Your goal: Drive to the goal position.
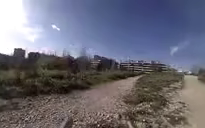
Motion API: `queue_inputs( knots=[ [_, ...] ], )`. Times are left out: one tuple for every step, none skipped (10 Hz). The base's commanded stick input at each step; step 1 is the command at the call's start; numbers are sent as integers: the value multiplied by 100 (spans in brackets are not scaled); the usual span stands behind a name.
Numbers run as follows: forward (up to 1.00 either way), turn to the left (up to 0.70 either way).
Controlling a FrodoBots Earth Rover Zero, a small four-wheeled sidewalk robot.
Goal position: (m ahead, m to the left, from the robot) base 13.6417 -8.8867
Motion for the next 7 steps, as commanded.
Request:
queue_inputs(
  knots=[
    [0, 0],
    [0, 0],
    [50, 0],
    [50, 0],
    [50, 0],
    [50, 0],
    [48, 0]
  ],
)
